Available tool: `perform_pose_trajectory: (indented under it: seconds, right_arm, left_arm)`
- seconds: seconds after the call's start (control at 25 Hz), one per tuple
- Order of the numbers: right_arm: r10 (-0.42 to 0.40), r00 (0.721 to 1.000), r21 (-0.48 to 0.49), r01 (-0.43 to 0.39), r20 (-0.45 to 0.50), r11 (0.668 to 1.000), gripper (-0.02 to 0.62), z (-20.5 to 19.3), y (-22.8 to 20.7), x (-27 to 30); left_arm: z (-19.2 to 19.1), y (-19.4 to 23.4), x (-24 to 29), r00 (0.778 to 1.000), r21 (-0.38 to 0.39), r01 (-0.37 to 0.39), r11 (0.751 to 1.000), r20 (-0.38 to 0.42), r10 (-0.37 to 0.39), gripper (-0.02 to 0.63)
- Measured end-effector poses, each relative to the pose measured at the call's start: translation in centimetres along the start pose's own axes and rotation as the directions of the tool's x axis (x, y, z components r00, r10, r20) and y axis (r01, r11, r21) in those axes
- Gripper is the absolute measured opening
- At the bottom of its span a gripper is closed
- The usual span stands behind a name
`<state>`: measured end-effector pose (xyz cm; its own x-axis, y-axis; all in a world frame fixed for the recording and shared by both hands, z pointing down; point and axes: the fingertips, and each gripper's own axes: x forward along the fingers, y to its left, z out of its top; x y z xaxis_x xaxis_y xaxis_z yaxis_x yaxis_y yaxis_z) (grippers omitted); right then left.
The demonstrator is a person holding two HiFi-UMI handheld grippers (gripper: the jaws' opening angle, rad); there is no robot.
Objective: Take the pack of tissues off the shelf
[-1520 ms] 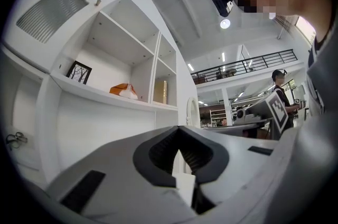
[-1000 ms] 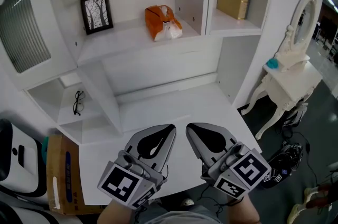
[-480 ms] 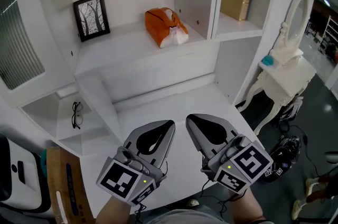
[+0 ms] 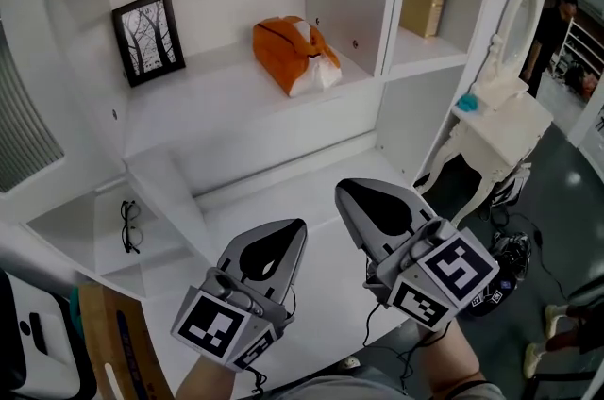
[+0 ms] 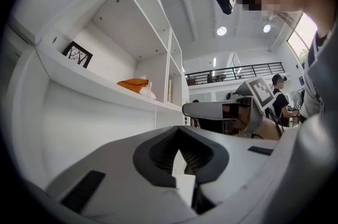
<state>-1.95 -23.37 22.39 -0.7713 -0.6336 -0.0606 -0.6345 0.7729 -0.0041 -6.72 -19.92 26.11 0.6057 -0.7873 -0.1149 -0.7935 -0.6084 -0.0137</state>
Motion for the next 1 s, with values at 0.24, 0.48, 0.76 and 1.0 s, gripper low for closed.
perform_pose_trajectory:
  seconds: [0.24,0.48,0.76,1.0]
  right_arm:
    - [-0.029,1.0,-0.019,0.029,0.005,0.999,0.038,1.5,-1.1,1.8]
    - [-0.048,0.999,-0.04,0.049,0.01,0.998,0.04,3.4,-2.3,3.6]
    - [-0.074,0.997,-0.055,0.076,0.025,0.996,0.051,6.0,-3.6,5.6]
    - [-0.093,0.995,-0.073,0.095,0.03,0.993,0.094,8.0,-4.4,7.4]
  left_arm:
    - [-0.5,1.6,-0.1,1.0,-0.027,-0.001,1.0,-0.002,0.001,0.038]
    - [-1.0,2.4,0.2,1.0,-0.009,-0.001,1.0,-0.014,0.0,0.038]
    - [-1.1,2.9,0.5,1.0,-0.031,0.025,0.999,-0.014,-0.026,0.038]
    - [-1.2,3.6,0.3,0.999,-0.046,0.032,0.998,-0.007,-0.033,0.038]
